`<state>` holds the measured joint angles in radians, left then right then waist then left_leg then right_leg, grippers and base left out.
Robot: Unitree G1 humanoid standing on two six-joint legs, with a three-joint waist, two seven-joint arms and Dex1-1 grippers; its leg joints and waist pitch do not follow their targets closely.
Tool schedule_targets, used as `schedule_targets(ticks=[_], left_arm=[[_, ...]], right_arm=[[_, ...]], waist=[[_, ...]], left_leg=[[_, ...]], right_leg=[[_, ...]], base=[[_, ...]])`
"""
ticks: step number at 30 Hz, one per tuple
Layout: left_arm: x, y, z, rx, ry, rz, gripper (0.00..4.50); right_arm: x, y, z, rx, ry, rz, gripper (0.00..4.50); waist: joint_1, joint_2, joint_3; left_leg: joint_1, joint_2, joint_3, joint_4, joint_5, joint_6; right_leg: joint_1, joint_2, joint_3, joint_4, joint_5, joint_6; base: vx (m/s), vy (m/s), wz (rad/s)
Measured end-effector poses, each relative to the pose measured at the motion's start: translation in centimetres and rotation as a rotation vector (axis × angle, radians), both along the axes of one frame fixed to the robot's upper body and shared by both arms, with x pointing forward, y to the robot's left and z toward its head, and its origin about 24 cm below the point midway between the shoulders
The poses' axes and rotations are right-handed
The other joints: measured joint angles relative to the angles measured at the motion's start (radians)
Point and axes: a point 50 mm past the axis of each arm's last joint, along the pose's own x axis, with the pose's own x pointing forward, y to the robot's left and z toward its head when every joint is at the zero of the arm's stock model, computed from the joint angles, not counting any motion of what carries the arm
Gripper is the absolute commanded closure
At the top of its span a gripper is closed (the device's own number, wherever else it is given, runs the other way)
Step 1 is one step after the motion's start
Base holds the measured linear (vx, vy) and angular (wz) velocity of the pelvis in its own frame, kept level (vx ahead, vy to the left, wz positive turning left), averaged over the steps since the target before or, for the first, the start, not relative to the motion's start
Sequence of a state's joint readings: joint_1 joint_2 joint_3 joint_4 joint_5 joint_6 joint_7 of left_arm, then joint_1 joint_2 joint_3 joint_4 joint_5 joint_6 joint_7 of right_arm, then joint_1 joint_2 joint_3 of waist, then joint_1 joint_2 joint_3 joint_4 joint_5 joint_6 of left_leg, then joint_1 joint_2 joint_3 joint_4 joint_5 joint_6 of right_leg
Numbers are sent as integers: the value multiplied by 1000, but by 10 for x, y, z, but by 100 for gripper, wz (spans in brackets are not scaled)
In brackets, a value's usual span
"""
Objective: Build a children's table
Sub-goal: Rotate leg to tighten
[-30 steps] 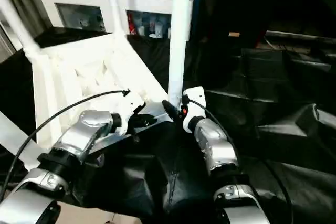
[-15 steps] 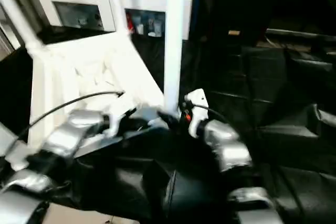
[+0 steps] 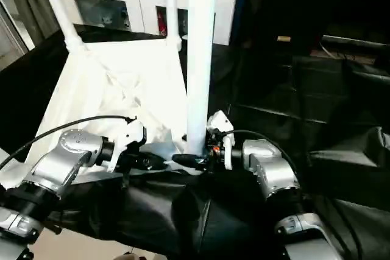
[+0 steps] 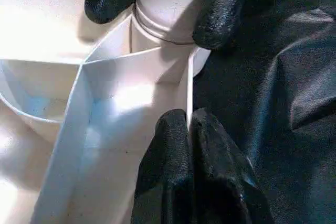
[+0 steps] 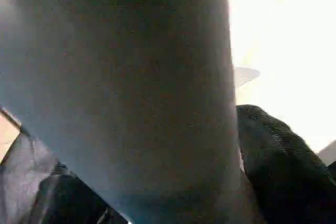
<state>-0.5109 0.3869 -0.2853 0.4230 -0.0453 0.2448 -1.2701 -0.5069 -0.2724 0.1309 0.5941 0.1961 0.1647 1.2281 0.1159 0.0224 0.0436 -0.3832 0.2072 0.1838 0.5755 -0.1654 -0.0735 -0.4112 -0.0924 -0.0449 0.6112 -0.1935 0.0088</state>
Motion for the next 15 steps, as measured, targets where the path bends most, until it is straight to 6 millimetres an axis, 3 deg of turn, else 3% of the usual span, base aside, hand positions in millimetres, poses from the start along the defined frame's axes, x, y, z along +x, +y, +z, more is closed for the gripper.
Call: schedule_targets(ticks=[3,11,15], left_arm=[[-1,-1,1,-2,1,-5,450],[0,-8,-2,-16,-3,3,450],[16,-24,-7,-12,-47,139,450]], right_arm=[[0,1,1,-1,-8,12,179],[-5,-1,-1,2,-22,-20,193],[9,0,-5,-25,-88,-308,202]], waist=[[1,0,0],[6,2,-1],[-7,8,-2]], left_leg=[[0,0,0,0,0,0],[0,0,-1,1,0,0],[10,0,-3,3,0,0]], right_leg=[[0,0,-1,0,0,0],[2,0,-1,0,0,0],[9,0,2,1,2,-1]], base=[[0,0,0],[0,0,0],[0,0,0]])
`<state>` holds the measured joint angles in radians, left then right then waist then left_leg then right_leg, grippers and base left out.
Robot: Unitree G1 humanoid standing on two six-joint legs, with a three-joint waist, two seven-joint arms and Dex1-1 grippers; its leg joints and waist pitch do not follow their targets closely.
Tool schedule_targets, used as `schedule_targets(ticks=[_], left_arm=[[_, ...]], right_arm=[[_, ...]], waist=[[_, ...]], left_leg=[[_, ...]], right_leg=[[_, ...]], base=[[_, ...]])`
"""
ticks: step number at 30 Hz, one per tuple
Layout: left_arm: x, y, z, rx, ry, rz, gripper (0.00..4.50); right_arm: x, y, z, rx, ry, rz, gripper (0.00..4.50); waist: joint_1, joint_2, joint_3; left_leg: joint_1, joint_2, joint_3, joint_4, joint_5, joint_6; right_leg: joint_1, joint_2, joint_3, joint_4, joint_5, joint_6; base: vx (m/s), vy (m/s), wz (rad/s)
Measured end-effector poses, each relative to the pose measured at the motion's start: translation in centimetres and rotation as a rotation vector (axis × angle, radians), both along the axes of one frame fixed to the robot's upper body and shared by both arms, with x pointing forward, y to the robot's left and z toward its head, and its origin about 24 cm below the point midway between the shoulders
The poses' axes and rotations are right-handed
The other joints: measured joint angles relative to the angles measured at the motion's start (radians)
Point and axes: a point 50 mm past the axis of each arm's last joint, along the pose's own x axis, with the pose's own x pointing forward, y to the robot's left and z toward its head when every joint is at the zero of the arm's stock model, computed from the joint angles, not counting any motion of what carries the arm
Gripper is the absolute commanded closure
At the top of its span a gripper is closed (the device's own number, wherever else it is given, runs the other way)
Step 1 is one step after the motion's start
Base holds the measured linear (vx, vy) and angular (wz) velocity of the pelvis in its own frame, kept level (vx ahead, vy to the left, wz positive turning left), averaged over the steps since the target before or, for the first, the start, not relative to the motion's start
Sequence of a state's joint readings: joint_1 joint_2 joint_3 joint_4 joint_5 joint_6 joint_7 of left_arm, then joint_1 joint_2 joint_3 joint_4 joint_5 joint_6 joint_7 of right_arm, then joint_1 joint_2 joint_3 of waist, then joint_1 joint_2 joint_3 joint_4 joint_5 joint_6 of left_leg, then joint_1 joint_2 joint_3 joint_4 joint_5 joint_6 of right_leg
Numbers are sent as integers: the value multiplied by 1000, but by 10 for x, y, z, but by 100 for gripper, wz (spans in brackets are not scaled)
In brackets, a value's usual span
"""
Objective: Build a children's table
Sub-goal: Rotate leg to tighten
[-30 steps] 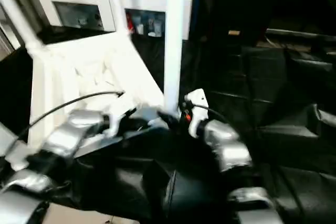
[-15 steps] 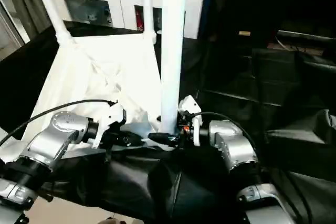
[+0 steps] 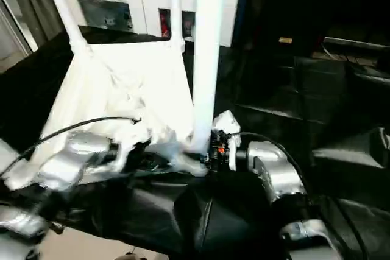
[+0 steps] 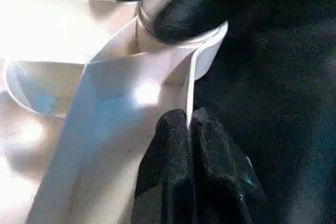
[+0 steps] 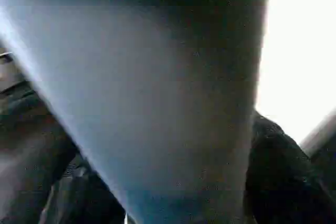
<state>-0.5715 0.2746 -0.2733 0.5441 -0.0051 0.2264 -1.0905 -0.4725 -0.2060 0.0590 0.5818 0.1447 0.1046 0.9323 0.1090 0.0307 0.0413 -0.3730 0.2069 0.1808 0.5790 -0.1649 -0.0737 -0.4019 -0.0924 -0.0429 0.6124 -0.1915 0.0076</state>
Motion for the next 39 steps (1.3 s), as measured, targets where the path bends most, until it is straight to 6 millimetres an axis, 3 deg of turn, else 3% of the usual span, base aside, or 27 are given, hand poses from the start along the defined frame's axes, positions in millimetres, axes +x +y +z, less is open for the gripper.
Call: schedule_targets(ticks=[4,9,14,15,17,22,27,31,39], left_arm=[[9,-15,-3,4,-28,101,450],[18,-34,-4,10,-62,204,450],[20,-35,-4,15,-77,235,450],[20,-35,-4,15,-79,234,450],[21,-34,-4,14,-82,233,450],[21,-24,-3,16,-87,215,450],[16,-5,0,12,-80,137,450],[7,5,2,0,-61,34,450],[-6,17,3,-9,-6,-69,450]], right_arm=[[12,5,-3,6,-16,-248,226],[25,12,-4,-16,-25,-498,231],[31,21,-3,-25,-32,-557,231],[31,21,-3,-23,-34,-558,201],[31,21,-3,-5,-28,-554,183],[28,20,1,84,-6,-434,126],[18,13,4,92,-6,-227,121],[4,-3,7,79,13,-32,121],[-13,-18,12,32,45,184,121]], waist=[[-19,-1,0],[-22,-2,0],[-23,-1,-1],[-23,-1,-1],[-23,0,-1],[-28,0,-1],[-28,4,-1],[-18,7,0],[-7,6,0]], left_leg=[[7,-1,0,-2,0,0],[7,-1,-1,-4,0,0],[7,-2,-1,-4,0,0],[7,-2,-1,-4,0,0],[7,-2,-1,-5,0,0],[7,-1,-1,-9,0,0],[6,0,-2,-14,0,0],[3,0,-2,-14,0,-1],[0,0,0,-12,-3,0]], right_leg=[[6,0,2,-2,-3,6],[5,0,2,-2,-3,7],[5,0,2,-3,-3,7],[5,0,2,-3,-3,7],[5,0,2,-3,-3,7],[2,1,1,-3,-2,7],[0,2,-2,-3,2,1],[-2,2,-3,-4,-3,1],[-3,1,-3,-8,-3,1]], base=[[0,0,0],[0,0,0],[0,0,0],[0,0,0],[0,0,0],[0,0,0],[0,0,0],[0,0,0],[8,2,0]])
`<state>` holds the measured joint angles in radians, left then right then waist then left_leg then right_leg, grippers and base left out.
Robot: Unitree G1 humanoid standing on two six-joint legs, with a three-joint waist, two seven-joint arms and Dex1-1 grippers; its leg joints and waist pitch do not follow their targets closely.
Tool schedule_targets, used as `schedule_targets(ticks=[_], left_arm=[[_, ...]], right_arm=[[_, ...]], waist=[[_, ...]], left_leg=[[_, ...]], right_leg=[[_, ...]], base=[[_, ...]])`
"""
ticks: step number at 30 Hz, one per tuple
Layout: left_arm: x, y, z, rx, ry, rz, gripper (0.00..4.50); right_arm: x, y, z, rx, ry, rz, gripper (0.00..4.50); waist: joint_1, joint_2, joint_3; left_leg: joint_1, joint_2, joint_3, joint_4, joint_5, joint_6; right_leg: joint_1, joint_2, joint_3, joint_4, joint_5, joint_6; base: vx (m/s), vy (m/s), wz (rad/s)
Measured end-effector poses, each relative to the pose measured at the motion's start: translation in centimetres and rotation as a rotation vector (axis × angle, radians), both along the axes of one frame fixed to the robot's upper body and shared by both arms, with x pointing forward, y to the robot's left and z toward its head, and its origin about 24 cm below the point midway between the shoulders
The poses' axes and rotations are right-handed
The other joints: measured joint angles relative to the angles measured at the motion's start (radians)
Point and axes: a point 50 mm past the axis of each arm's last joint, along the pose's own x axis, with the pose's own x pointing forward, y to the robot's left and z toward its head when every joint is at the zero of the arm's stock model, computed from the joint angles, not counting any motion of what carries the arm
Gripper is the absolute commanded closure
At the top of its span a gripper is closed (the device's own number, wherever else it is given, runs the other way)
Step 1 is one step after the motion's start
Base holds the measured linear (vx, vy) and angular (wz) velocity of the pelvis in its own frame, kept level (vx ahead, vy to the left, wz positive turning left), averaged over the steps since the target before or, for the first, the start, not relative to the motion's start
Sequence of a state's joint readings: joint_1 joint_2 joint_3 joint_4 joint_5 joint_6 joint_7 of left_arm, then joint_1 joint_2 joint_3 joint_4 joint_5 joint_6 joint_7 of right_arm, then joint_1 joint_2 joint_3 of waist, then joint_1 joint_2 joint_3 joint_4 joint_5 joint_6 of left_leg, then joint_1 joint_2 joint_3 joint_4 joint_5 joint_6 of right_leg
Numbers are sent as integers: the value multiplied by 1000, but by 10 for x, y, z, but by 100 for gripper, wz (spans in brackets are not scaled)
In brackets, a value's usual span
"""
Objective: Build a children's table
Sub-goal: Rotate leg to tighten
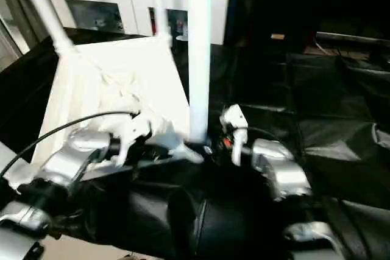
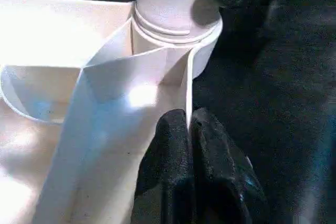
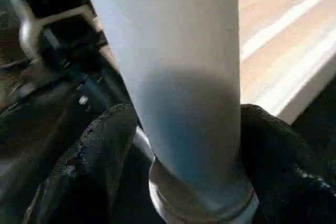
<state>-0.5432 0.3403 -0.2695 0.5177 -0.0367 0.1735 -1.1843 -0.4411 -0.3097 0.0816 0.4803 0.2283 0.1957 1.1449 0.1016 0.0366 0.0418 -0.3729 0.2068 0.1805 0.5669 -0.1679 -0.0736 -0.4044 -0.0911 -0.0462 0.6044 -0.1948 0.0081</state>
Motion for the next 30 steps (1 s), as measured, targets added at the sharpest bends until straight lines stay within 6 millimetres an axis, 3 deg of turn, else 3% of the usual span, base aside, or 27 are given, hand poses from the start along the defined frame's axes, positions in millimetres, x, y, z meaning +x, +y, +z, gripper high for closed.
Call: schedule_targets(ticks=[13,18,21,25,30], left_arm=[[-6,6,0,6,41,-31,450],[-6,3,-1,0,36,-25,450],[-1,0,-3,3,0,54,450],[10,-13,-5,5,-38,168,450],[22,-35,-7,21,-94,300,450]], right_arm=[[-4,1,2,-31,8,72,220],[-6,1,2,-35,-1,58,234],[0,7,-3,-20,-18,-73,238],[11,15,-11,12,-34,-315,241],[25,29,-16,27,-17,-600,243]], waist=[[5,-2,0],[7,-3,0],[4,-4,-1],[-15,-6,-1],[-17,-8,-1]], left_leg=[[1,0,0,1,0,0],[1,0,1,1,0,0],[4,0,0,3,0,-1],[8,0,0,3,1,-2],[10,-1,0,3,1,-2]], right_leg=[[0,0,1,2,0,0],[0,0,1,2,0,0],[2,0,2,5,0,0],[4,0,4,5,-2,4],[5,0,4,5,-2,5]], base=[[0,0,0],[0,0,0],[0,0,0],[0,0,0],[0,0,0]])
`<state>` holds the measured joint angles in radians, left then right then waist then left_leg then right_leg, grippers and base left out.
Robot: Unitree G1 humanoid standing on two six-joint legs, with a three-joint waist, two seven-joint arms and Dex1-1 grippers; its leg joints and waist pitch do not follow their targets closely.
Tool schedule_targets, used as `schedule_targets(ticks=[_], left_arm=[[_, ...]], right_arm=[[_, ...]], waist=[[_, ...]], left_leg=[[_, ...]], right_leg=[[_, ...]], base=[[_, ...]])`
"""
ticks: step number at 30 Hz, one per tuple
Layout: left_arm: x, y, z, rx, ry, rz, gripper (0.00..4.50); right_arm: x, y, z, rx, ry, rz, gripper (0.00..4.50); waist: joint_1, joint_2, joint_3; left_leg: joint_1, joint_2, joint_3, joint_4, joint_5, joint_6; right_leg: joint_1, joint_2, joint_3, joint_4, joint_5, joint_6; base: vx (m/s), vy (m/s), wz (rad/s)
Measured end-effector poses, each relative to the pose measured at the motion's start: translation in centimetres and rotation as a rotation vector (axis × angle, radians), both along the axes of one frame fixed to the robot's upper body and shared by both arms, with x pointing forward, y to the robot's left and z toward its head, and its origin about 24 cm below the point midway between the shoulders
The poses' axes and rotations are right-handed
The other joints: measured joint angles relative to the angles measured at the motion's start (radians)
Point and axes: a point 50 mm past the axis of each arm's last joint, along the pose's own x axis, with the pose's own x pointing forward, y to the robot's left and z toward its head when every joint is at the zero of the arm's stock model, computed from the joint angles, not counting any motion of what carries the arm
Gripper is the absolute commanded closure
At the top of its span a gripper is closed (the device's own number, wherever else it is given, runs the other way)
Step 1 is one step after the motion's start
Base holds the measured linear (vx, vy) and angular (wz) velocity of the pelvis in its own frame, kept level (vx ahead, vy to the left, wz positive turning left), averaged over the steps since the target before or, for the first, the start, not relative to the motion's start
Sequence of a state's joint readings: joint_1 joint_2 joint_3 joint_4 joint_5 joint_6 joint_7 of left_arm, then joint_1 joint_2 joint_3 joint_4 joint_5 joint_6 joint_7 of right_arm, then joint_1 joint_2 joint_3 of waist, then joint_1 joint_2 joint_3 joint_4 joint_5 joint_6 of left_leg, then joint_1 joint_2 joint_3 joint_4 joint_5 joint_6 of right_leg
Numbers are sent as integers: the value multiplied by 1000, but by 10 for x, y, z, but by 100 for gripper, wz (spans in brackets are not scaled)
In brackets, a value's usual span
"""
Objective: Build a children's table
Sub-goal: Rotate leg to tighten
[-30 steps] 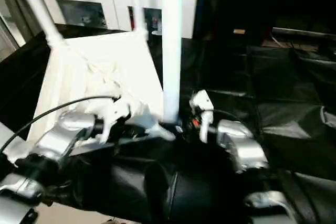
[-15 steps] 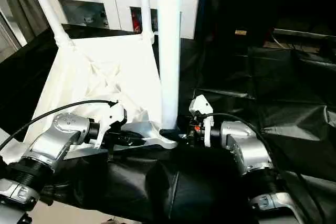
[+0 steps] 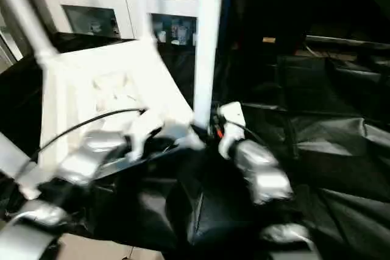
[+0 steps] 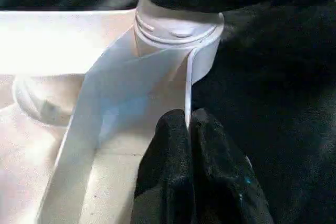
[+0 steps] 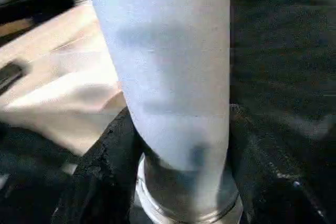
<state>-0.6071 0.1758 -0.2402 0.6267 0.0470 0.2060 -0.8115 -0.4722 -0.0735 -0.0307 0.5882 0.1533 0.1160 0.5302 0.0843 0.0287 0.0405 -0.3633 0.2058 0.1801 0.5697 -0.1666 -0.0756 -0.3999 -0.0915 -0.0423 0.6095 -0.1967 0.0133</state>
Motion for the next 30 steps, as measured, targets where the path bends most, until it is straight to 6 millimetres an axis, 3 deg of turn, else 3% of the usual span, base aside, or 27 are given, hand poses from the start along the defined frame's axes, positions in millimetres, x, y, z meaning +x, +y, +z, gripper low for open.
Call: schedule_targets(ticks=[5,6,11,16,25,30], left_arm=[[5,-11,0,18,-30,72,450],[6,-12,0,16,-30,76,450],[6,-11,0,11,-26,65,450],[4,0,3,18,-23,-8,450],[-9,30,6,6,16,-181,450],[-11,30,6,2,31,-213,450]], right_arm=[[11,13,1,-41,-7,-121,243],[12,13,1,-41,-11,-119,188],[12,14,3,-11,-23,-87,139],[7,2,5,-18,-31,83,102],[-8,-17,12,-58,-12,436,102],[-10,-16,11,-49,-1,464,102]], waist=[[0,0,-2],[0,0,-2],[1,2,-3],[1,4,-3],[7,1,-2],[13,0,-1]], left_leg=[[1,0,0,0,0,0],[1,-1,0,0,0,0],[-1,-1,0,-1,0,0],[-3,0,0,-5,0,0],[-5,1,1,-6,0,0],[-6,1,1,-4,-1,0]], right_leg=[[0,0,0,-1,0,0],[0,0,1,-1,0,0],[0,0,0,-1,1,0],[-1,0,-1,-1,3,-4],[-5,1,-3,-2,2,-4],[-5,-1,-2,-2,2,-4]], base=[[0,0,0],[0,0,0],[0,0,0],[0,0,0],[0,0,0],[0,0,0]])
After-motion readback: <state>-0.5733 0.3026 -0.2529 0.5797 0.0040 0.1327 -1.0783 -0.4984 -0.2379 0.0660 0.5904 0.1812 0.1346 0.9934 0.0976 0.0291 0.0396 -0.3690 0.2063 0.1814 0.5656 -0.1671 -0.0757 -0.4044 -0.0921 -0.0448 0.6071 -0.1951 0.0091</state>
